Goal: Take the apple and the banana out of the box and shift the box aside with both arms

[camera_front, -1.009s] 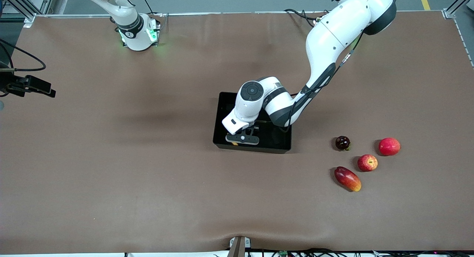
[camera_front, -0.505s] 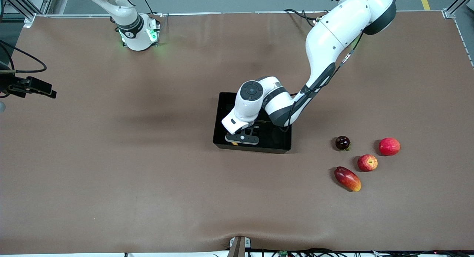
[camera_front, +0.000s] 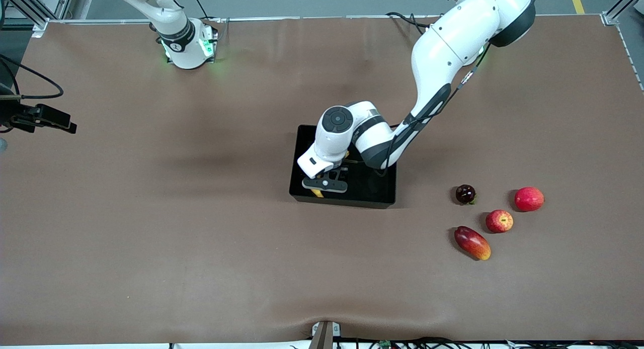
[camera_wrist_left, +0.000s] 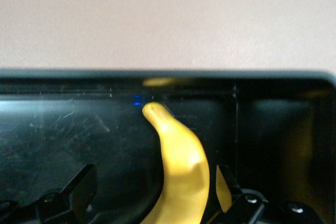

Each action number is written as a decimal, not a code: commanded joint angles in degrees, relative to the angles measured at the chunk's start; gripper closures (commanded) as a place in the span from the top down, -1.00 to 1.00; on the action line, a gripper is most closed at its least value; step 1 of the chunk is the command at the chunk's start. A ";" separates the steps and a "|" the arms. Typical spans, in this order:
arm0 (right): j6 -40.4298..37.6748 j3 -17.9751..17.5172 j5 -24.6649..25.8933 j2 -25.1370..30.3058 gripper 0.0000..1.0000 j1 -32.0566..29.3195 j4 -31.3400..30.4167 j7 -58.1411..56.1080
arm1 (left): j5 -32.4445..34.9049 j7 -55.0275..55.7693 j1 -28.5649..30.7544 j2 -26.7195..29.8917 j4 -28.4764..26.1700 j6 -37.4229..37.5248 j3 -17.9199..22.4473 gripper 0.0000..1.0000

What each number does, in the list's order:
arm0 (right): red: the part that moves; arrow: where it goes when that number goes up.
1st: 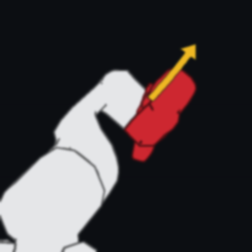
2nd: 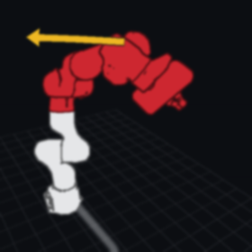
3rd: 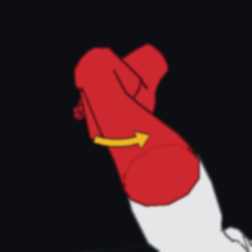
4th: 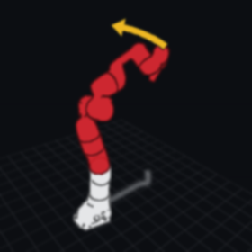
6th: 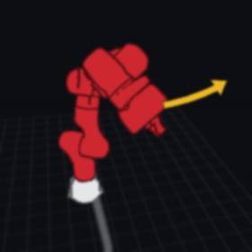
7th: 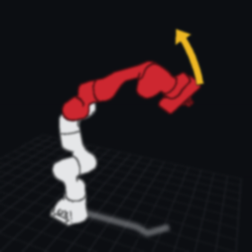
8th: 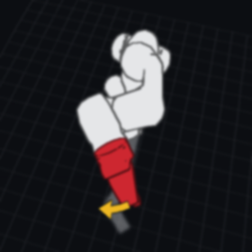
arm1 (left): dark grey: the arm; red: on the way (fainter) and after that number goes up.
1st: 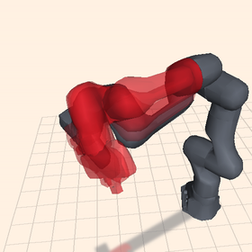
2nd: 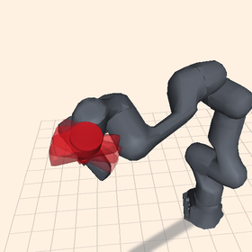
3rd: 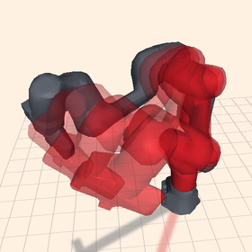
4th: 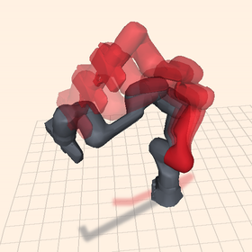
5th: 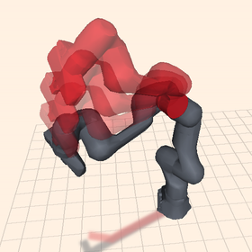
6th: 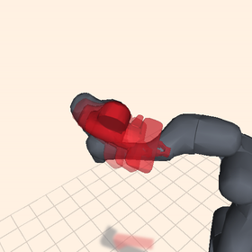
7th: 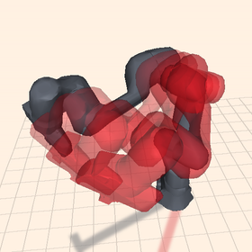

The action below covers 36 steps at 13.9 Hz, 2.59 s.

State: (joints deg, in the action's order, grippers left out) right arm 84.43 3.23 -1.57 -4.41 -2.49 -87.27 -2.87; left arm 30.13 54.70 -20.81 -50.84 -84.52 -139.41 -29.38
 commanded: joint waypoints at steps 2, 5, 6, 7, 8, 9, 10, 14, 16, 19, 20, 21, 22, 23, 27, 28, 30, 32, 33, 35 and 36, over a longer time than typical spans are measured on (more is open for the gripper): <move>-0.50 -0.68 -0.98 -0.60 1.00 -1.20 1.40 -0.12 | -0.16 -0.03 0.69 -0.66 -0.39 -2.80 0.11 1.00; -0.50 -0.68 -0.98 -0.60 1.00 -1.20 1.40 -0.12 | -0.25 0.14 0.69 -0.49 -0.56 -2.80 -0.06 1.00; -0.50 -0.68 -0.98 -0.60 1.00 -1.20 1.40 -0.12 | -0.25 0.05 0.69 -0.31 -0.65 -2.80 -0.15 1.00; -0.50 -0.68 -1.07 -0.60 1.00 -1.20 1.40 -0.12 | -0.25 -0.56 0.95 -0.22 -0.74 -2.80 -0.33 1.00; -0.58 -0.68 -1.07 -0.60 1.00 -1.20 1.40 -0.12 | -0.25 -1.00 1.04 -0.22 -0.82 -2.80 -0.42 1.00; -0.58 -0.68 -1.07 -0.69 1.00 -1.29 1.40 -0.12 | -0.25 -1.09 0.95 -0.22 -0.83 -2.88 -0.42 1.00; -0.58 -0.68 -1.07 -0.60 1.00 -1.29 1.40 -0.12 | -0.25 -1.18 0.95 -0.31 -0.91 -2.88 -0.50 1.00; -0.58 -0.68 -1.07 -0.69 1.00 -1.29 1.32 -0.03 | -0.25 -1.18 0.25 -0.75 -1.27 -2.88 -0.42 1.00; -0.58 -0.68 -1.07 -0.69 1.00 -1.29 1.32 -0.03 | -0.25 -1.09 -0.10 -1.10 -1.18 -3.85 -0.42 1.00; -0.58 -0.68 -0.98 -0.77 1.00 -1.29 1.32 -0.03 | -0.25 -0.83 -0.63 -1.80 -1.09 -5.08 -0.33 1.00; -0.58 -0.68 -0.98 -0.77 1.00 -1.29 1.32 -0.03 | -0.16 -0.91 -0.63 -2.33 -1.09 -5.86 -0.33 1.00; -0.58 -0.60 -0.98 -0.77 1.00 -1.29 1.40 -0.03 | -0.08 -0.83 -0.63 -2.85 -1.09 -6.83 -0.24 1.00; -0.58 -0.68 -0.98 -0.77 1.00 -1.29 1.40 -0.03 | 0.27 -0.74 -0.81 -3.55 -1.09 -7.19 -0.15 1.00; -0.58 -0.60 -0.98 -0.77 1.00 -1.29 1.32 -0.03 | 0.36 -0.65 -1.16 -3.74 -1.09 -7.37 0.02 1.00; -0.58 -0.60 -0.98 -0.77 1.00 -1.29 1.32 -0.03 | 0.19 0.14 -1.77 -4.35 -1.00 -7.37 0.11 1.00; -0.58 -0.68 -0.98 -0.77 1.00 -1.29 1.32 -0.03 | 0.01 0.14 -2.38 -4.35 -1.00 -7.37 0.11 1.00; -0.58 -0.68 -0.98 -0.77 1.00 -1.29 1.32 -0.12 | 0.10 0.23 -2.39 -4.35 -1.00 -7.37 0.11 1.00; -0.58 -0.68 -0.98 -0.77 1.00 -1.29 1.32 -0.03 | 0.36 0.23 -2.39 -4.53 -1.00 -7.37 0.11 1.00; -0.58 -0.60 -0.98 -0.77 1.00 -1.29 1.40 -0.03 | 0.45 0.23 -2.39 -4.88 -1.00 -7.37 0.20 0.76; -0.58 -0.68 -0.98 -0.77 1.00 -1.29 1.32 -0.03 | 0.45 0.14 -2.39 -4.88 -1.00 -7.37 0.20 -0.11; -0.58 -0.68 -0.98 -0.77 1.00 -1.29 1.40 -0.12 | 0.45 -0.21 -2.13 -4.79 -0.91 -7.37 0.20 -0.60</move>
State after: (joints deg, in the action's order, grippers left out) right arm 84.43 3.31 -1.57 -4.61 -2.50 -87.27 -2.87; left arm 30.14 54.04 -22.59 -54.62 -86.03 -145.49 -29.47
